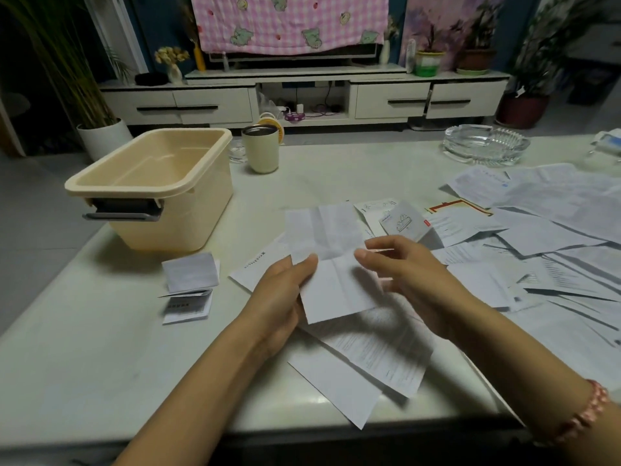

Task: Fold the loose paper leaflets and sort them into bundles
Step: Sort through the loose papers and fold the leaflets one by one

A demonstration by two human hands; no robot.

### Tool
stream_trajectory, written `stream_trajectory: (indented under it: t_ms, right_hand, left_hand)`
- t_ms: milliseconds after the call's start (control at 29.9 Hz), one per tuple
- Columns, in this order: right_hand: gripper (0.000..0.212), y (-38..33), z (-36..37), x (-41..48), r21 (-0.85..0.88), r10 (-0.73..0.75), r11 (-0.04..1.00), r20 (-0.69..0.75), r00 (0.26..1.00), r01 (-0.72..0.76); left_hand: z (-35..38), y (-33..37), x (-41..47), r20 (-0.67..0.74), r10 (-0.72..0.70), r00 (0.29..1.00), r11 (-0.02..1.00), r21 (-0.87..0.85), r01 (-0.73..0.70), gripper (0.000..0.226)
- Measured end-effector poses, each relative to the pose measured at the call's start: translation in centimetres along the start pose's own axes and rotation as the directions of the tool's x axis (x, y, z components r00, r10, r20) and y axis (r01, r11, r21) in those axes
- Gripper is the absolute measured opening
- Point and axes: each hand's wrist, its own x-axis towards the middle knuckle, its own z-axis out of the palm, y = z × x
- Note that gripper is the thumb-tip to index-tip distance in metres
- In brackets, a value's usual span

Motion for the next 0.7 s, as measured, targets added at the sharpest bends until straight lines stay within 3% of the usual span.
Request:
stream_trajectory:
  t_ms: [100, 268, 368, 435, 502, 603, 703]
  right_hand:
    - [0.024, 0.3, 0.5, 0.1, 0.044, 0.069, 0.996, 0.178, 0.982, -0.078]
    - [0.026, 0.6, 1.0, 0.3, 0.152, 0.116, 0.976, 0.239, 0.964, -0.155]
    - [0.028, 0.2, 1.0, 0.0, 0.151, 0.079, 0.982, 0.228, 0.97, -0.115]
    - [0.045, 0.3, 1.1, -0.1, 0.085, 0.013, 0.996, 0.171, 0.985, -0.027]
    - [0.049, 0.6, 1.4, -0.1, 0.016, -0.087, 0.996, 0.113, 0.99, 0.086]
    - [0.045, 0.8, 2.3, -0.3, -0.062, -0.204, 0.975, 0.117, 0.972, 0.212]
    - [0.046, 0.8, 2.9, -0.5, -0.05, -0.164, 0.983, 0.174, 0.971, 0.175]
  left_hand:
    - [-0.2, 0.2, -0.4, 0.035, -0.043, 0.998, 0.993, 0.107, 0.039, 0.023]
    - [-0.7, 0.6, -0.8, -0.009, -0.061, 0.998, 0.982, 0.178, 0.061, 0.024]
    - [-1.3, 0.7, -0.7, -0.027, -0.077, 0.997, 0.997, -0.011, 0.077, 0.038]
    - [-1.7, 0.6, -0.5, -0.02, -0.129, 0.991, 0.981, -0.151, 0.125, 0.037]
    - [-2.1, 0.6, -0.6, -0.006, -0.176, 0.984, 0.968, -0.184, 0.172, 0.039]
    - [-2.1, 0.1, -1.0, 0.028, -0.162, 0.986, 0.985, -0.058, 0.164, 0.03]
    - [-2.5, -0.4, -1.1, -0.115, -0.099, 0.988, 0.985, 0.132, 0.114, 0.022]
